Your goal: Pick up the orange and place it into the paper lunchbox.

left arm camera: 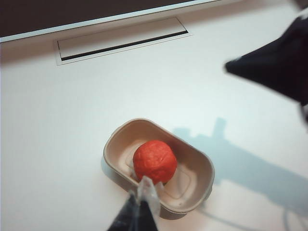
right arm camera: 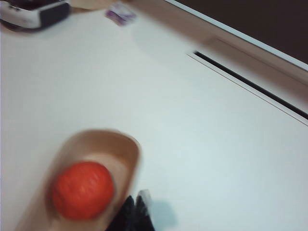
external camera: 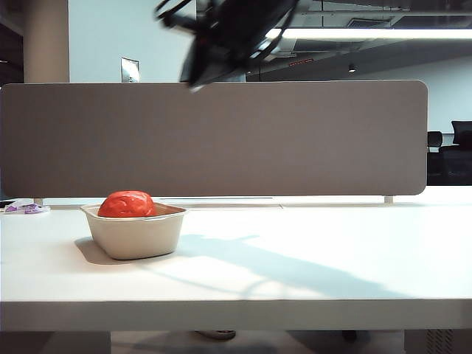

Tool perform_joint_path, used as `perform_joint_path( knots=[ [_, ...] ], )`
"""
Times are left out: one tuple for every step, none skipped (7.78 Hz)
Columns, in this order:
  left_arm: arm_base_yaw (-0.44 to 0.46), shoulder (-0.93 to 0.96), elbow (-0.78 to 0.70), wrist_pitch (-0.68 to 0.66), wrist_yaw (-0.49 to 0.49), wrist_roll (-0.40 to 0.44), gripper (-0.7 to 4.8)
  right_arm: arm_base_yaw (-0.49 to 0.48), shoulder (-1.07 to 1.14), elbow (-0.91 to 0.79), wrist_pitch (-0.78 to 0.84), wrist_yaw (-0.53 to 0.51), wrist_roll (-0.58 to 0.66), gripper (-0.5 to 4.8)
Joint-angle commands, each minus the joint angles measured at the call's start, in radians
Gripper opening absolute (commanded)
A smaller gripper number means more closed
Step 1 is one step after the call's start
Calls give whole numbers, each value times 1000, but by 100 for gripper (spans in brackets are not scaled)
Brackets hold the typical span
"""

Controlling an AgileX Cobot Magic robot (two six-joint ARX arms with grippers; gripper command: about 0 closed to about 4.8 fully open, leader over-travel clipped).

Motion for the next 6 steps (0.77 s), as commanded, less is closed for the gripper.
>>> perform_joint_path(
  knots=[
    [1,-3,5,13,23,0,-4,-111,-279,-82,-236,10,-1,-2],
    [1,-3,2,13,41,-5,-5,-151,-685,-425,-184,129,8,-2],
    [1,-3,-16,18,41,-4,-5,-151,-857,-597,-102,195,29,-2],
    [1,-4,-23,18,41,-4,-5,-151,-891,-634,-87,209,47,-2],
    [1,-14,-57,18,45,-4,-4,-151,-1031,-786,-12,279,84,-2],
    [1,-17,-66,24,45,-4,-5,-151,-1057,-814,3,302,84,-2]
  ],
)
